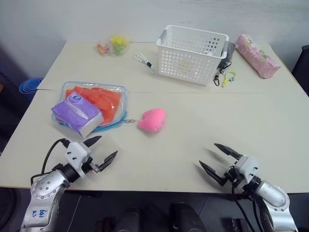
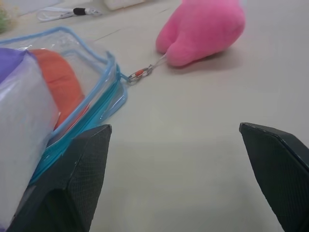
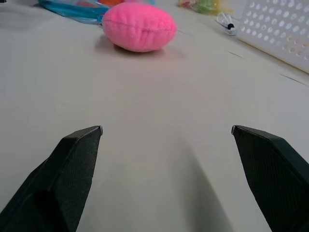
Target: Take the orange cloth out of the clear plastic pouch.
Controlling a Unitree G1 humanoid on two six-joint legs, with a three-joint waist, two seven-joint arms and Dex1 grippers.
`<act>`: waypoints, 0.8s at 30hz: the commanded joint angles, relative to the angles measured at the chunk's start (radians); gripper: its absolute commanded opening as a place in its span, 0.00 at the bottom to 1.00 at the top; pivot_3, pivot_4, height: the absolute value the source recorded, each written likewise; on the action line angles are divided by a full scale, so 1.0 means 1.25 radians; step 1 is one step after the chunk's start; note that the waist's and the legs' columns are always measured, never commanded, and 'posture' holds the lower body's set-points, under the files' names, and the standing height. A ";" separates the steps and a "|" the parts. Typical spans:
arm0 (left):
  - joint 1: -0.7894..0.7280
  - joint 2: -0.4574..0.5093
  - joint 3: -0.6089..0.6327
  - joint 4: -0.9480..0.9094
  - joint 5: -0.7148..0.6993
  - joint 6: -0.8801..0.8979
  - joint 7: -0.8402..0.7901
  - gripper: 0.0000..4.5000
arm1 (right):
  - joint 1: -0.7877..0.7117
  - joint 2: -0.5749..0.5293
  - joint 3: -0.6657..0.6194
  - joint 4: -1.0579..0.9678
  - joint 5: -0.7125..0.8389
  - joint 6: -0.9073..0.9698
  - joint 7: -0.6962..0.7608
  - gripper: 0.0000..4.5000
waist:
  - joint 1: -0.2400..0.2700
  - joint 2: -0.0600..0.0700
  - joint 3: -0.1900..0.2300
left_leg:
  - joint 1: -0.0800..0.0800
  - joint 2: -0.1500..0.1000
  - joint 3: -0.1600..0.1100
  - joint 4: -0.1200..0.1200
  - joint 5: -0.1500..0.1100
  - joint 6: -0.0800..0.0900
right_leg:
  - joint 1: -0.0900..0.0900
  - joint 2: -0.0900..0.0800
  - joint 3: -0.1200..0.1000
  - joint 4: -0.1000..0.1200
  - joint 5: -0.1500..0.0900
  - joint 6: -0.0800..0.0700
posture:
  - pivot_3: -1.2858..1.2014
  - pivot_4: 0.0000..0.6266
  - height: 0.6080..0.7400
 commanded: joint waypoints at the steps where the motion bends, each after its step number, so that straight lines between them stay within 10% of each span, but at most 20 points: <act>1: 0.015 0.018 0.040 -0.027 -0.050 0.008 -0.029 0.99 | -0.016 -0.012 0.006 -0.013 0.020 0.000 0.023 1.00 | 0.000 0.000 0.000 | 0.000 0.000 0.000 0.000 0.000 0.000 | 0.000 0.000 0.000 0.000 0.000 0.000 | 0.52 0.24 1.00; 14: 0.184 -0.105 0.329 -0.070 -0.275 0.198 0.203 0.99 | -0.118 0.040 0.084 -0.161 0.100 0.027 0.056 1.00 | 0.000 -0.002 0.001 | 0.000 0.000 0.000 0.000 0.000 0.000 | 0.000 0.000 0.000 0.000 0.000 0.000 | 0.52 0.24 1.00; 24: -0.026 -0.002 0.341 -0.037 -0.350 0.391 0.353 0.99 | -0.106 0.022 0.074 -0.171 0.099 0.061 0.043 1.00 | 0.017 -0.004 0.001 | 0.000 0.000 -0.002 0.003 -0.002 0.003 | 0.001 0.000 -0.001 0.000 0.000 0.000 | 0.52 0.24 1.00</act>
